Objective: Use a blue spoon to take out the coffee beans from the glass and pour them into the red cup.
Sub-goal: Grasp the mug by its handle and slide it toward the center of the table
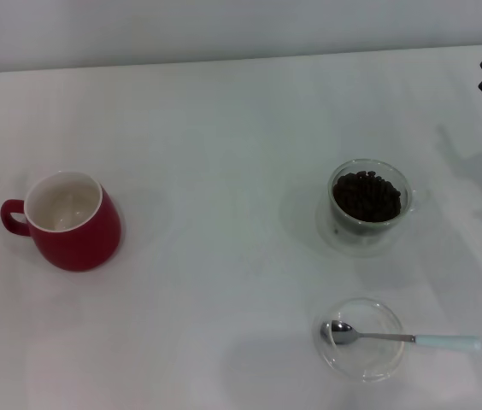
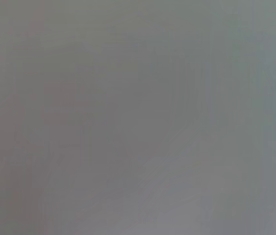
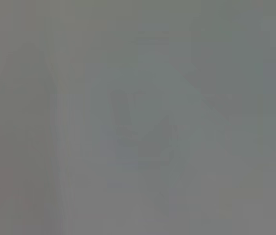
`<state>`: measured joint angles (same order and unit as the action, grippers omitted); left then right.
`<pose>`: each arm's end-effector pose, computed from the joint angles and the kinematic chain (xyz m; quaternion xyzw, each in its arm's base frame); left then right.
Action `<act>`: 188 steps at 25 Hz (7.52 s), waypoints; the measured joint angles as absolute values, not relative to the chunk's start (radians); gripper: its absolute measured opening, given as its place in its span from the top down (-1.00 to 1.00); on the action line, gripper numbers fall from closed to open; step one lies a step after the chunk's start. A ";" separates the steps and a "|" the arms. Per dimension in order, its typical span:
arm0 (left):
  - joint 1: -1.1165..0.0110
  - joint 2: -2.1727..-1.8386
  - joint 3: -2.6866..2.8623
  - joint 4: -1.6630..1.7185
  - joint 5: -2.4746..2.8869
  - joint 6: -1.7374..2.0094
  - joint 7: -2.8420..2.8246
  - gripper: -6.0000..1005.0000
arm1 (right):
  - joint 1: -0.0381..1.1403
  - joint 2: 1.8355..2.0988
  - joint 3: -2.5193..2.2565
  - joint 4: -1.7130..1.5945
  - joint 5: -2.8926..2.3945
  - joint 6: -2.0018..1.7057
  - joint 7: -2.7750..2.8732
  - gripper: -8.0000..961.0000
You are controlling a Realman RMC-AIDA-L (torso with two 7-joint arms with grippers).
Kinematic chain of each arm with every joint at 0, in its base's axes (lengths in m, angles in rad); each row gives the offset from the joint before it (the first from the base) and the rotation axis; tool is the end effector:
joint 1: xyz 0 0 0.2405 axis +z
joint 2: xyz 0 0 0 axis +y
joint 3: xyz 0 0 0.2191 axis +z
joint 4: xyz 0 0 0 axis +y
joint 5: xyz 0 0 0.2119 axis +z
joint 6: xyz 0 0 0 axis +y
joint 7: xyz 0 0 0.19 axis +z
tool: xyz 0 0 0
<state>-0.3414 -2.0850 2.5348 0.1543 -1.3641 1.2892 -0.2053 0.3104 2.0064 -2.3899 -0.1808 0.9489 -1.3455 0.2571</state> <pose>-0.3433 0.3247 0.0400 -0.5613 -0.3108 -0.3339 0.6906 0.3199 0.3270 0.0433 -0.6505 0.2340 0.3494 0.6325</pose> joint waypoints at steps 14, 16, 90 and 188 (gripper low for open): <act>-0.285 -2.085 2.533 0.163 -1.368 1.319 -0.202 -0.65 | 0.297 2.006 -2.423 -0.181 0.940 -1.385 0.376 -0.80; -0.279 -2.084 2.537 0.163 -1.365 1.327 -0.203 -0.65 | 0.289 2.005 -2.432 -0.162 0.936 -1.408 0.442 -0.80; -0.242 -2.085 2.723 0.099 -1.030 1.228 0.039 -0.74 | 0.362 2.000 -2.417 0.058 0.862 -1.512 0.647 -0.80; -0.380 -2.087 2.752 0.163 -0.938 1.067 0.060 0.81 | 0.367 2.003 -2.417 0.048 0.862 -1.512 0.647 -0.80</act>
<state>-0.3804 -2.0866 2.7521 0.1626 -0.9375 1.0675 0.0600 0.3671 2.0033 -2.4175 0.0477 0.8621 -1.5125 0.6473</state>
